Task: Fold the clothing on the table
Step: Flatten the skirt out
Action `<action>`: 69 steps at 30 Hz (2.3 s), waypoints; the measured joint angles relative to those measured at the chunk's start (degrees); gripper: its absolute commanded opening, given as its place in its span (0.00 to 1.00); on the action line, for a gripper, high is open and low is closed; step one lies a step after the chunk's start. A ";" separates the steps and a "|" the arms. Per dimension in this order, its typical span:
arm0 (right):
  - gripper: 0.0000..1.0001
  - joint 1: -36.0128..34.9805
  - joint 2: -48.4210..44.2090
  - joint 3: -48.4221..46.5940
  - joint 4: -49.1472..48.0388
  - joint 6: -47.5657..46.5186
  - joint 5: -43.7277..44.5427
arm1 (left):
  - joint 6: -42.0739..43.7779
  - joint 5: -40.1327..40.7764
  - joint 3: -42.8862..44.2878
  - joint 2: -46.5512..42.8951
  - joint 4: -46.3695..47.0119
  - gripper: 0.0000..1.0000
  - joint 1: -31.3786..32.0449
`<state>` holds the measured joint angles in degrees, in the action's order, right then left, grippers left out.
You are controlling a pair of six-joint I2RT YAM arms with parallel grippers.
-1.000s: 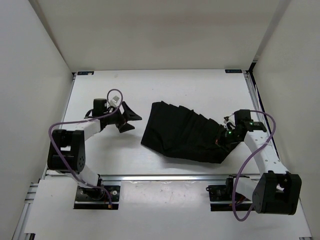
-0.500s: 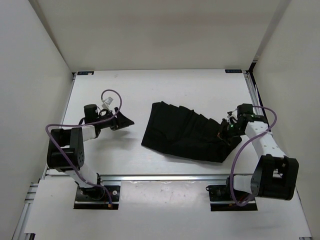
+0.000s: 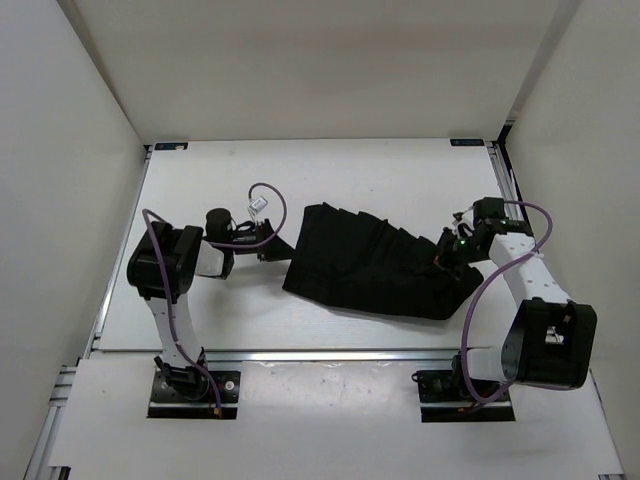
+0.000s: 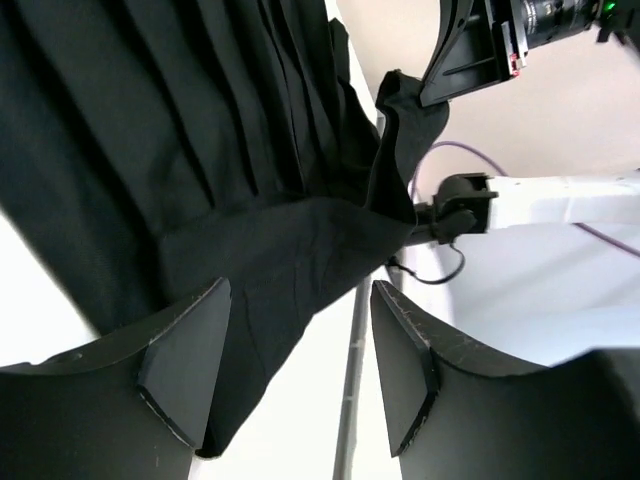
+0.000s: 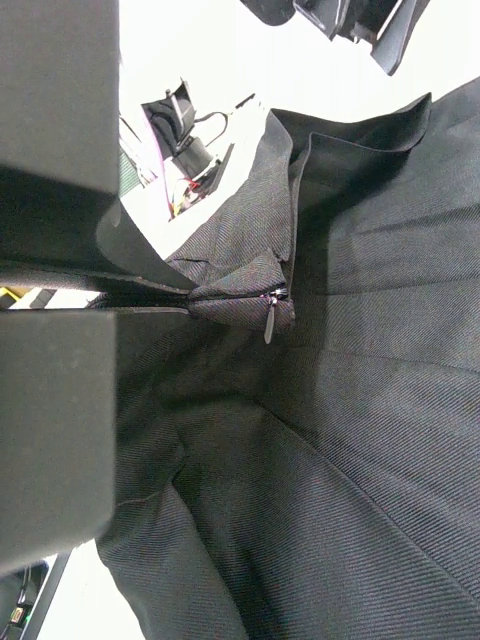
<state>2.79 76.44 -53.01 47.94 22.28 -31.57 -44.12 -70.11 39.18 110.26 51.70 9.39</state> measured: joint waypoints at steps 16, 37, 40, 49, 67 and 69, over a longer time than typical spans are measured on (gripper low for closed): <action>0.01 -0.28 -5.95 3.34 -0.59 1.73 -1.09 | 0.46 0.61 0.66 2.99 -0.63 0.69 -0.85; 0.00 0.04 -9.49 4.92 -1.60 3.06 -3.13 | 4.85 8.79 1.03 2.58 -9.16 0.31 2.71; 0.01 0.04 -9.46 4.92 -1.60 3.06 -3.13 | 3.87 8.46 0.87 2.58 -8.04 0.14 2.78; 0.01 -0.28 -9.38 4.94 -1.73 3.10 -3.15 | 3.15 7.50 0.83 2.58 -7.50 0.33 3.74; 0.00 -0.17 -10.47 6.12 -1.95 4.02 -3.13 | 4.44 7.08 1.07 3.78 -9.42 0.37 6.47; 0.01 -0.17 -10.49 6.14 -1.99 4.15 -3.13 | 4.87 7.10 1.07 4.02 -10.14 0.36 6.78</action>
<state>2.61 65.95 -46.87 45.95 26.44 -34.70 -39.24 -63.00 40.25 114.28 41.56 16.16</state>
